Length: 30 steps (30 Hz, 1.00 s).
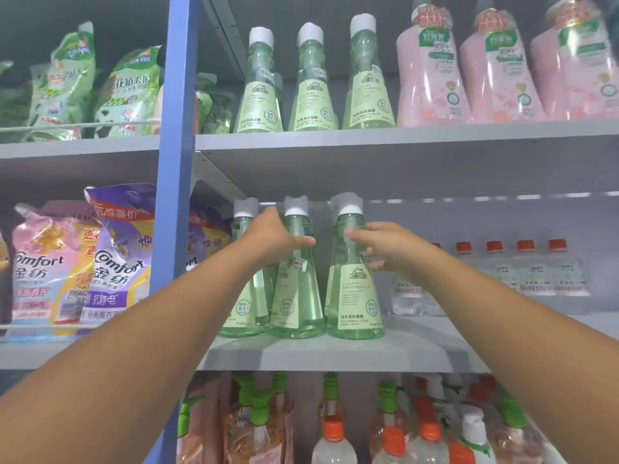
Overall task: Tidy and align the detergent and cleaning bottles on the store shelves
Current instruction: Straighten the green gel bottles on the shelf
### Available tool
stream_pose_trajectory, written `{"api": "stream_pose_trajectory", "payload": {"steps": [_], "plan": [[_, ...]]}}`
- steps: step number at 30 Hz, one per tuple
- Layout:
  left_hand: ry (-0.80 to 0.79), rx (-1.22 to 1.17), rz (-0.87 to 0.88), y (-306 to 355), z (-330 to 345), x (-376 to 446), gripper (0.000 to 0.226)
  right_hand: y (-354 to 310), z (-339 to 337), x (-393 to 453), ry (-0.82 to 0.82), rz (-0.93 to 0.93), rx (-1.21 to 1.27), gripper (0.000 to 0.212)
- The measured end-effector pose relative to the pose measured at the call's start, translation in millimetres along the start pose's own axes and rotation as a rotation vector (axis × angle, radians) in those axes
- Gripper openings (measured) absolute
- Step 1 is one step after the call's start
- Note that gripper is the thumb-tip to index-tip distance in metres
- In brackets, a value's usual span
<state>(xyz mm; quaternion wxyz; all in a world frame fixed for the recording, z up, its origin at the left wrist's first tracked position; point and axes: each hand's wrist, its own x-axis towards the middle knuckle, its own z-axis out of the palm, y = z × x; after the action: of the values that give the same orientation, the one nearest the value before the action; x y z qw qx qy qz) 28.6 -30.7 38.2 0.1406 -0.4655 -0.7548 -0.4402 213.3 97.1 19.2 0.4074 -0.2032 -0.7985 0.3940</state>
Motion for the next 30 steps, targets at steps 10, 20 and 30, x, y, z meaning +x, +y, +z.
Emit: {"api": "stream_pose_trajectory", "payload": {"steps": [10, 20, 30], "plan": [[0.058, -0.105, -0.054, -2, 14, 3, 0.09, 6, 17, 7, 0.13, -0.03, -0.173, 0.032], [0.076, -0.213, 0.013, -13, 14, 0, 0.073, 4, 24, 8, 0.184, -0.032, -0.256, 0.041], [0.529, -0.297, 0.144, -47, 14, -56, 0.047, 24, 24, -10, 0.089, 0.011, -0.163, 0.041]]}}
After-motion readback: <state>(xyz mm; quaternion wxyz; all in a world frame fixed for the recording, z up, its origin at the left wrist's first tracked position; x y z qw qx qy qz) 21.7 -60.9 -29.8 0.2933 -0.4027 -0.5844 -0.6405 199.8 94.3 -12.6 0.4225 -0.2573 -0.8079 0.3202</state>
